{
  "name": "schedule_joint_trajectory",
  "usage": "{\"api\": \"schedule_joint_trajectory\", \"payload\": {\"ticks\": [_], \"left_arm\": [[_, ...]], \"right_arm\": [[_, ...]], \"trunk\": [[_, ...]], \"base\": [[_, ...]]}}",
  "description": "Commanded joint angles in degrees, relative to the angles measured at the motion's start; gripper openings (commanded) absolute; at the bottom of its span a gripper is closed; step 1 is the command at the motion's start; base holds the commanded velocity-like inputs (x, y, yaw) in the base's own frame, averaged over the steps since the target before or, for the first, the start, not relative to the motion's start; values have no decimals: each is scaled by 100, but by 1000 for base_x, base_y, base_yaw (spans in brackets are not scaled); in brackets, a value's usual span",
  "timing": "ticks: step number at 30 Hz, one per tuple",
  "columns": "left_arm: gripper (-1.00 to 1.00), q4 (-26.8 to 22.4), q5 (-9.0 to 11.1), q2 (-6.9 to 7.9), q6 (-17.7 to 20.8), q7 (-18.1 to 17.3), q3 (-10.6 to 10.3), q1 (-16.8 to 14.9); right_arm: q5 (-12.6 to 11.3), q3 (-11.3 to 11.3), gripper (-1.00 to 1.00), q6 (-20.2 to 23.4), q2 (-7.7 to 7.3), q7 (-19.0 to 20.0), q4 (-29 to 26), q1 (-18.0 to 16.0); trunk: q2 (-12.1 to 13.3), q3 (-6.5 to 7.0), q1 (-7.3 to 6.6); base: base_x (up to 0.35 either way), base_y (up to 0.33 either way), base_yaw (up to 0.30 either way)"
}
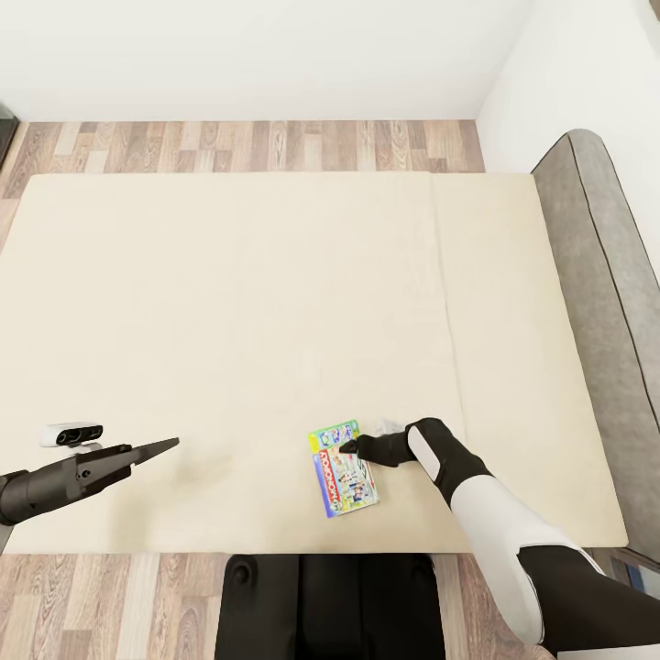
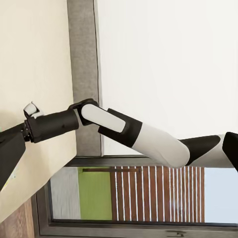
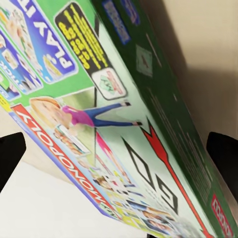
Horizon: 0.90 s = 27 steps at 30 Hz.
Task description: Put all the toys in the child's room - the three board games (two on the bed and one on the table), the two jigsaw puzzles on the table, and the tennis ball on the table - inside the toy box on the table in the child's room.
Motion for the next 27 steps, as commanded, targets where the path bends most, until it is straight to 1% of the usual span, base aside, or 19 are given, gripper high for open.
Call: {"api": "schedule_joint_trajectory", "payload": {"ticks": [1,14,19,23,27], "left_arm": [[100,-2,-2,2,61,-21,-1,-1],[100,-2,-2,2,62,-21,1,-2],[100,-2,-2,2,61,-21,1,-2],[100,-2,-2,2,61,-21,-1,-2],[100,-2,-2,2,61,-21,3,-1]], "right_arm": [[42,11,100,19,-2,-17,-1,2],[49,18,100,25,10,-18,25,170],[50,19,100,26,78,-17,26,190],[54,20,100,26,164,-17,25,195],[57,20,100,24,206,-17,22,197]], "trunk": [[-8,-6,4],[-8,-6,4],[-8,-6,4],[-8,-6,4],[-8,-6,4]], "base": [[0,0,0],[0,0,0],[0,0,0],[0,0,0],[0,0,0]]}}
